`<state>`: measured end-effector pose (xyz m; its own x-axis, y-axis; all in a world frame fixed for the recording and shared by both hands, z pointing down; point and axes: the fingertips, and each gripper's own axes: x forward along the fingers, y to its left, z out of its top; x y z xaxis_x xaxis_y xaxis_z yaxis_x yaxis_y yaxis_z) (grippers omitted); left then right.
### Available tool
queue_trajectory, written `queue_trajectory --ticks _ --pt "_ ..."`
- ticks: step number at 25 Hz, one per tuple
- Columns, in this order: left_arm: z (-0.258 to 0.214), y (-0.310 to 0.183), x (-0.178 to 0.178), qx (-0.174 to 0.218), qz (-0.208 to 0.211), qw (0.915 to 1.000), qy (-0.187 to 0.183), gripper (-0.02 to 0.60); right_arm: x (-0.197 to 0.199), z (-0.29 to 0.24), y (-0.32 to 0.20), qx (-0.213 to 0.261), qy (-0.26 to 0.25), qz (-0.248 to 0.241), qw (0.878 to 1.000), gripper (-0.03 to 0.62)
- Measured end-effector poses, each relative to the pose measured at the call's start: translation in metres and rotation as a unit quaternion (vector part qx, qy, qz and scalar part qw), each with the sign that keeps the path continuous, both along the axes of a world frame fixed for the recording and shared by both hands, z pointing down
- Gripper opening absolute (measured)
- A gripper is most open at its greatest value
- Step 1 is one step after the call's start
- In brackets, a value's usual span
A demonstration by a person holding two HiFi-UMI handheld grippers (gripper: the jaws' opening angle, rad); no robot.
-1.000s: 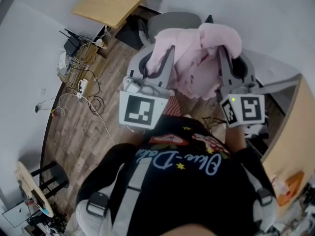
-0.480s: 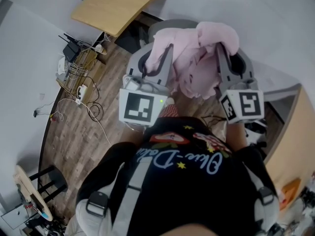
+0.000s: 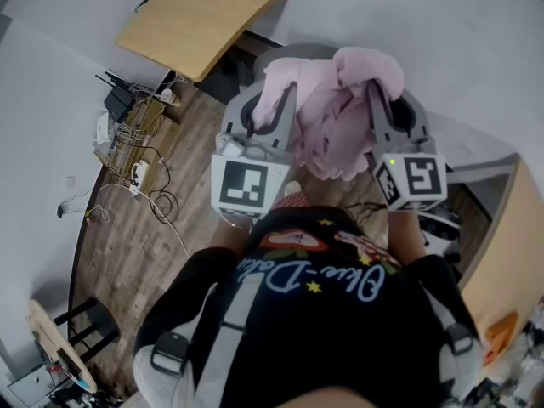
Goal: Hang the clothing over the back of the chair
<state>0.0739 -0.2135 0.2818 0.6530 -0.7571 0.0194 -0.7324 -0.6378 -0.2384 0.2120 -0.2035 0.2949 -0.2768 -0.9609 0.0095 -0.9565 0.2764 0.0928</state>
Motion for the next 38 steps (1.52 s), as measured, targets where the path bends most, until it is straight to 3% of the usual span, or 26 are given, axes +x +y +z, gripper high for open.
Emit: queue_trajectory --ticks 11,16,24,38 --pt "0.030 -0.058 -0.008 -0.026 -0.003 0.9997 0.003 0.057 -0.001 0.024 -0.053 -0.020 0.011 0.020 1.000 0.044" --pt "0.041 -0.080 -0.010 -0.035 0.009 0.9992 -0.018 0.057 0.000 0.030 -0.073 -0.029 0.013 0.037 0.999 0.044" --pt "0.065 -0.111 -0.008 -0.063 0.016 0.9977 -0.019 0.057 0.006 0.051 -0.099 -0.055 0.024 0.061 0.996 0.044" --pt "0.102 -0.128 0.000 -0.106 -0.032 0.9936 -0.021 0.058 0.014 0.092 -0.129 -0.116 0.032 0.020 0.993 0.044"
